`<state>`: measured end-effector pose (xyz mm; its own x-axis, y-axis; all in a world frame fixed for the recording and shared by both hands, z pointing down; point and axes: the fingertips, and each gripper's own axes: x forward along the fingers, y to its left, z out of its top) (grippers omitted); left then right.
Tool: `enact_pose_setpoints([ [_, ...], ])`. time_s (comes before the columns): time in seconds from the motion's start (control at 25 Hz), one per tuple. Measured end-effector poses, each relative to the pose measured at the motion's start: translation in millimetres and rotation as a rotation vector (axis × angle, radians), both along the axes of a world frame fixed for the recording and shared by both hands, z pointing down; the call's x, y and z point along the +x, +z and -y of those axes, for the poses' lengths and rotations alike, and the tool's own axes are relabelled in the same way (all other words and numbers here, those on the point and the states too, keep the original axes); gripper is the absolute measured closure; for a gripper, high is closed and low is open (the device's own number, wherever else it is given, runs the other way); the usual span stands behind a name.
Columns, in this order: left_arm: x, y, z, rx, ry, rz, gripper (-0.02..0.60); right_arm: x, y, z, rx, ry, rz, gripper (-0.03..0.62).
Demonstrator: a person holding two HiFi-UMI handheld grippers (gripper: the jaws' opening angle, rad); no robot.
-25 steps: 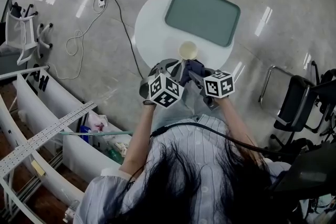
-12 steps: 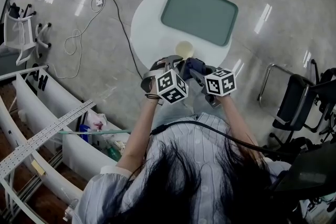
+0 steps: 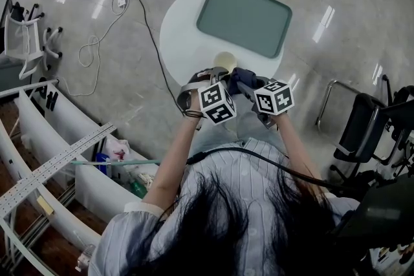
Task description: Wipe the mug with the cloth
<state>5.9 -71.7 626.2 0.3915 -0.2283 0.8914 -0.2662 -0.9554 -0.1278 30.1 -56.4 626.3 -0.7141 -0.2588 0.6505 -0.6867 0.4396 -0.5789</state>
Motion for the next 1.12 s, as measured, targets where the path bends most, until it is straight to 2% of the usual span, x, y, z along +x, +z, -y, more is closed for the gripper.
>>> enact_pose_setpoints([
  [0.52, 15, 3, 4, -0.026, -0.041, 0.043, 0.560, 13, 1, 23, 0.067, -0.126, -0.093, 0.514],
  [0.64, 13, 5, 6, -0.023, -0.055, 0.078, 0.560, 13, 0, 23, 0.065, -0.132, -0.093, 0.514],
  [0.8, 12, 7, 10, -0.016, -0.073, 0.082, 0.560, 13, 2, 22, 0.061, -0.129, -0.089, 0.514],
  [0.96, 12, 7, 10, -0.017, -0.065, 0.099, 0.560, 11, 2, 22, 0.060, -0.124, -0.085, 0.514],
  [1.12, 11, 5, 11, 0.015, -0.039, 0.134, 0.560, 10, 1, 22, 0.057, -0.119, -0.080, 0.514],
])
